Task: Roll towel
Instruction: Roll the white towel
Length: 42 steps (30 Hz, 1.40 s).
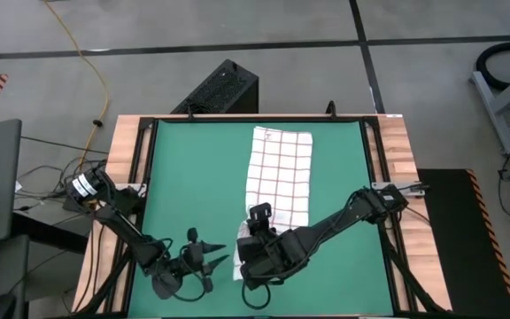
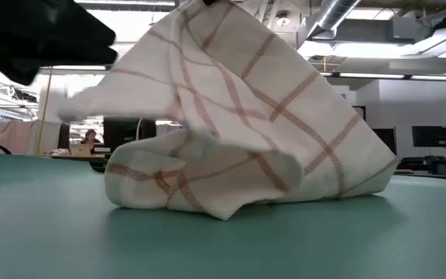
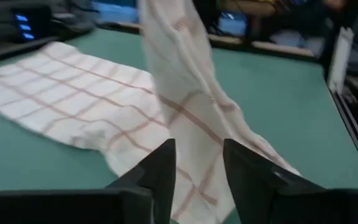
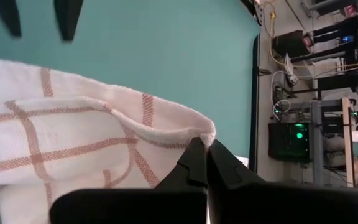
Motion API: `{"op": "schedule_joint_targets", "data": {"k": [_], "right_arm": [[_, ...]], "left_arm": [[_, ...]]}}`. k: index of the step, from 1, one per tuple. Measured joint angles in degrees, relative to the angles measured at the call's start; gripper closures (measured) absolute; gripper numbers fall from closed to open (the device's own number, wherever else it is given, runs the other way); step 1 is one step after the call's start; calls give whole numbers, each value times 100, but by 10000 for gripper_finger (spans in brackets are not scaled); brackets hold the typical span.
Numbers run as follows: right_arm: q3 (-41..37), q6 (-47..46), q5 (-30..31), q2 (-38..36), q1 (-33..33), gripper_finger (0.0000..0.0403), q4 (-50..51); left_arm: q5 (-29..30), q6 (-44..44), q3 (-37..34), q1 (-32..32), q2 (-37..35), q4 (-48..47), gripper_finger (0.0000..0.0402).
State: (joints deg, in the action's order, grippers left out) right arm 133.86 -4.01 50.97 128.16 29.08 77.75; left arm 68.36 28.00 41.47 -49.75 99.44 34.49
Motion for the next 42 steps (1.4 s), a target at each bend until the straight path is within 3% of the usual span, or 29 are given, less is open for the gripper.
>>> {"op": "schedule_joint_targets", "data": {"k": [3, 15, 20, 27, 36, 42], "right_arm": [[0, 0, -1, 0, -40, 398, 19], [0, 90, 0, 0, -105, 398, -5], [0, 86, -4, 0, -151, 398, -17], [0, 61, -13, 0, -225, 398, -43], [0, 44, -37, 2, -223, 398, -60], [0, 88, -54, 2, -225, 398, -60]], "left_arm": [[263, 284, 0, -52, 0, 81, 260], [-387, 626, 0, 108, 4, 228, 253], [-373, -96, 67, -203, 7, 812, 275], [-330, -1059, 927, -151, 401, 258, 315], [-250, 490, 1624, 126, 1455, -352, 356], [-409, 773, 1777, 124, 1711, -362, 365]]}}
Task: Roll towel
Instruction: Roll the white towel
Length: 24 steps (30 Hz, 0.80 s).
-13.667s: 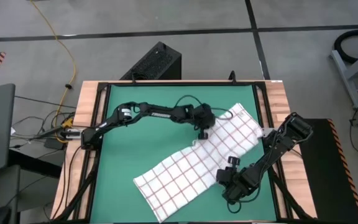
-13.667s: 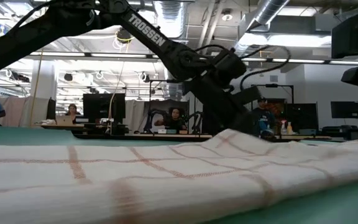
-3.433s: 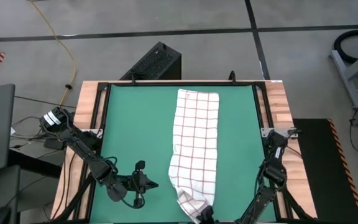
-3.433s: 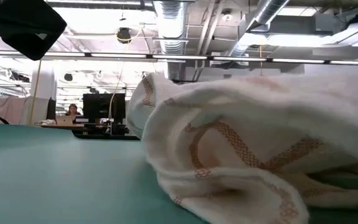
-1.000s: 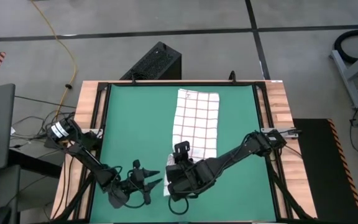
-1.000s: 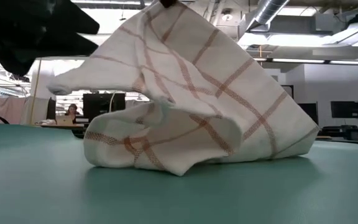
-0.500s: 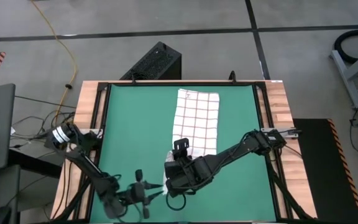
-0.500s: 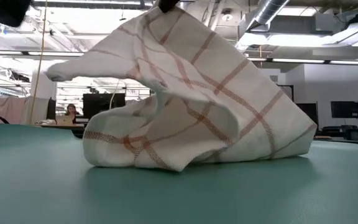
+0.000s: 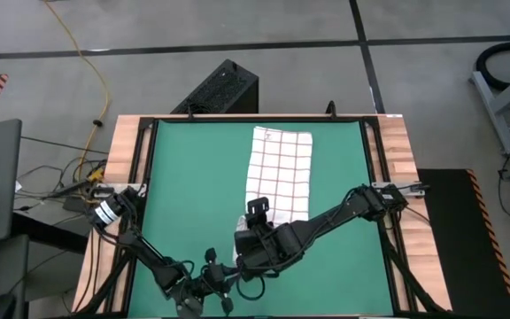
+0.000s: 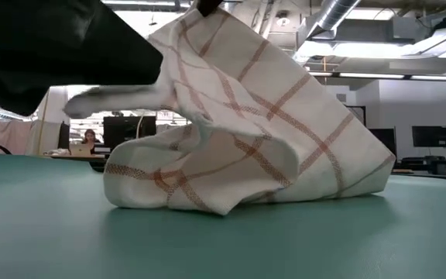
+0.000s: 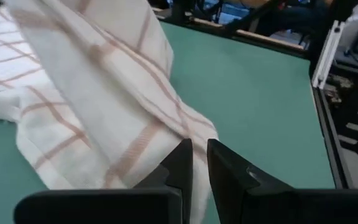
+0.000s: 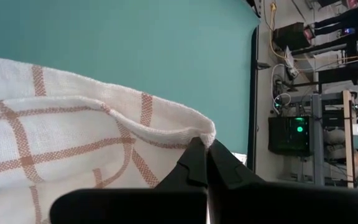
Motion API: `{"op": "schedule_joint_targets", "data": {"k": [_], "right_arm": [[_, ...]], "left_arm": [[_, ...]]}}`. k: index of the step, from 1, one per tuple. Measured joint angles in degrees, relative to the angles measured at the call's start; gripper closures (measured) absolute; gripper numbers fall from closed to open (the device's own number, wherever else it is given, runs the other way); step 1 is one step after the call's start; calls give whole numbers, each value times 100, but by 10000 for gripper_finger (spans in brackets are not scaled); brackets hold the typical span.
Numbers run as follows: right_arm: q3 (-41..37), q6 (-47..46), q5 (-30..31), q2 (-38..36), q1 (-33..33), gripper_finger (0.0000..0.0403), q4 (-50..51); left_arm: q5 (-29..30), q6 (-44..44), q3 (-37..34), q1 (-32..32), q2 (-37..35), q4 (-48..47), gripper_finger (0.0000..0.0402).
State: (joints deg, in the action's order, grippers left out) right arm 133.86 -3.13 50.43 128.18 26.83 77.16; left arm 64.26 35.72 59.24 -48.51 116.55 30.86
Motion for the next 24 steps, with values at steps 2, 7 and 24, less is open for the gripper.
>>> {"op": "schedule_joint_targets", "data": {"k": [2, 7, 24], "right_arm": [[0, 3, 0, 0, -4, 398, 1], [0, 19, -21, 0, -2, 398, -2], [0, 57, -117, 0, 15, 398, -16]], "left_arm": [[-97, -4, 35, 35, -11, 2, 364], [-502, 146, 33, 240, -13, -86, 363], [-830, 263, 33, 543, -13, -159, 364]]}}
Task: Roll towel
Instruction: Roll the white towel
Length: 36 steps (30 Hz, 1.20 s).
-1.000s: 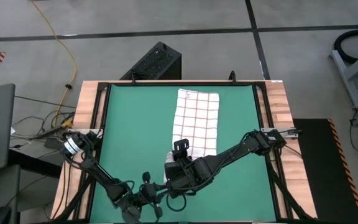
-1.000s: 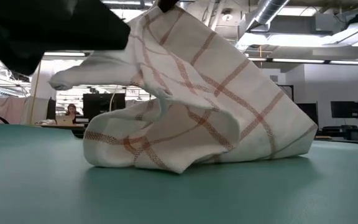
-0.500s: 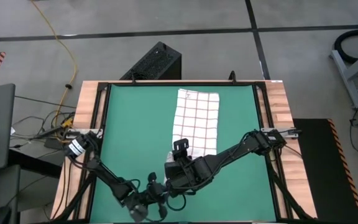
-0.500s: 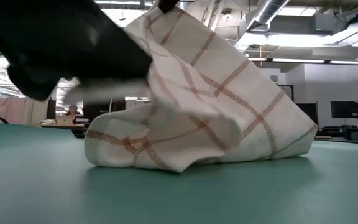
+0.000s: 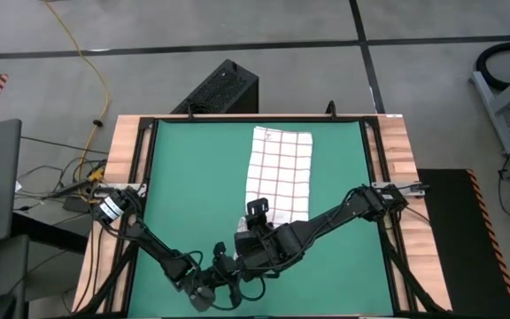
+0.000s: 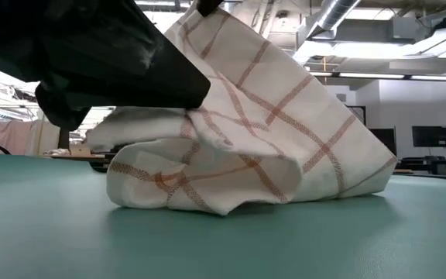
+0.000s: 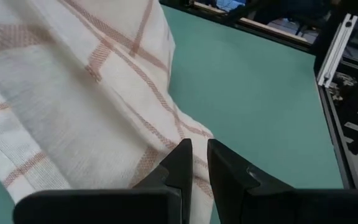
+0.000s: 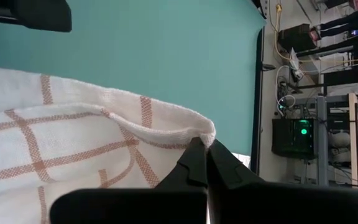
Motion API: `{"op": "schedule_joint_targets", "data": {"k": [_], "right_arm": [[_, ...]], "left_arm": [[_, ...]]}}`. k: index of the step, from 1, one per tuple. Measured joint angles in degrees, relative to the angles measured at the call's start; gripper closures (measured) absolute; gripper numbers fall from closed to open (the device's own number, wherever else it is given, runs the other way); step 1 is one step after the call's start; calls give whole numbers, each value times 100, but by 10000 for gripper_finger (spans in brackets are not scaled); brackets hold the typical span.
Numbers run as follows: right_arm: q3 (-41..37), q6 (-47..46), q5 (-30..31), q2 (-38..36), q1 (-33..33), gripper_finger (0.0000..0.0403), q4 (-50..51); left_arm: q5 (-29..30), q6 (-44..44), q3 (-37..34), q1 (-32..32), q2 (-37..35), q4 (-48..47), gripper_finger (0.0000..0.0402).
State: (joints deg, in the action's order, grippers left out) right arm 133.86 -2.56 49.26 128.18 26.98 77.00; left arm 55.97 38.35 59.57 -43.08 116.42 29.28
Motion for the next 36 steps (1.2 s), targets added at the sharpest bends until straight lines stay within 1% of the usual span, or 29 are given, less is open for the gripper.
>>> {"op": "schedule_joint_targets", "data": {"k": [6, 12, 15, 20, 23, 25, 29, 36], "right_arm": [[0, 6, 1, 0, 7, 398, -9], [0, 17, 1, 0, 4, 398, -3], [0, 17, 1, 0, 4, 398, 1], [0, 14, 1, 0, 4, 397, 8], [0, 12, 1, 0, 4, 397, 8], [0, 14, 1, 0, 4, 397, 13], [0, 14, -36, 0, 4, 396, 15], [0, 47, -119, 0, 4, 396, 21]], "left_arm": [[-286, -68, -2, 154, 0, -39, 397], [-319, -100, -2, 129, 0, 54, 401], [-217, -74, -2, 32, -2, 131, 401], [284, 10, -2, -167, -7, 131, 401], [299, 184, -3, -194, -9, 53, 401], [112, 362, -2, -143, -10, -160, 400], [-403, 842, -4, 67, -10, -624, 379], [-472, 904, -7, 196, -11, -593, 299]]}}
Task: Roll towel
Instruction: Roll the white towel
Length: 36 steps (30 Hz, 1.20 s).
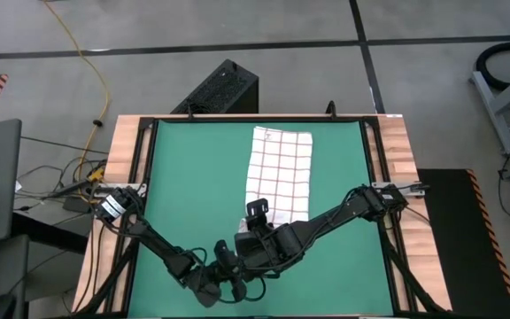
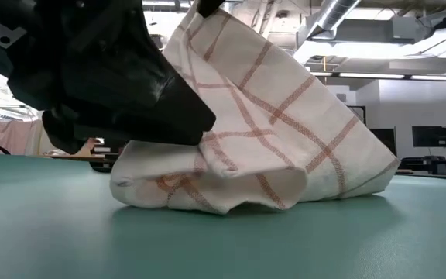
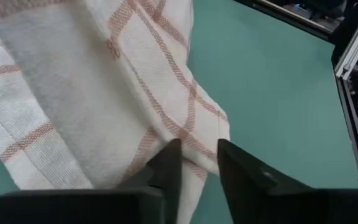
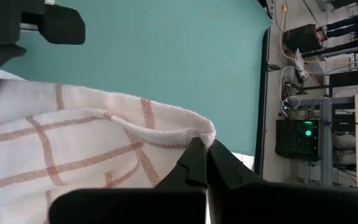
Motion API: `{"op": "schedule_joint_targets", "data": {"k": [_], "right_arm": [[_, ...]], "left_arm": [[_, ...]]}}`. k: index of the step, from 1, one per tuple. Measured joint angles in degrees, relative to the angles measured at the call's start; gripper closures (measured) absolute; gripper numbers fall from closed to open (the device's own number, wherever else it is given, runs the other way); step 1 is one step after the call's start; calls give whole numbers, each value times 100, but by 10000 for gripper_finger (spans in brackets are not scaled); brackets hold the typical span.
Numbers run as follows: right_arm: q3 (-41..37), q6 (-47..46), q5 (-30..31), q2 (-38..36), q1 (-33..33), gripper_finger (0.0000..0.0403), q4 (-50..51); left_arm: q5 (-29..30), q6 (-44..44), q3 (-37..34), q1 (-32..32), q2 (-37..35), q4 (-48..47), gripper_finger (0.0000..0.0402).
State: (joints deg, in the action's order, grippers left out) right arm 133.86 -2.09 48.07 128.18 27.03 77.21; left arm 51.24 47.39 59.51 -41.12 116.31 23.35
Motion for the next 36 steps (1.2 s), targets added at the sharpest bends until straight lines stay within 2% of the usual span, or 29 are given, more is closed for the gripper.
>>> {"op": "schedule_joint_targets", "data": {"k": [6, 10, 25, 33, 36], "right_arm": [[0, 64, -4, 0, 21, 395, -2], [0, 64, -13, 0, 26, 395, -2], [0, 108, -22, 0, 26, 394, -4], [0, 125, -24, 0, 26, 394, -7], [0, 125, -24, 2, 26, 394, -7]], "left_arm": [[1, 279, 0, -36, 1, -66, 235], [48, 625, 0, -100, 2, -299, 215], [404, 1237, 0, -233, 0, -688, 218], [324, 1192, 0, 103, 0, -818, 219], [53, 1031, 0, 202, 2, -630, 220]]}}
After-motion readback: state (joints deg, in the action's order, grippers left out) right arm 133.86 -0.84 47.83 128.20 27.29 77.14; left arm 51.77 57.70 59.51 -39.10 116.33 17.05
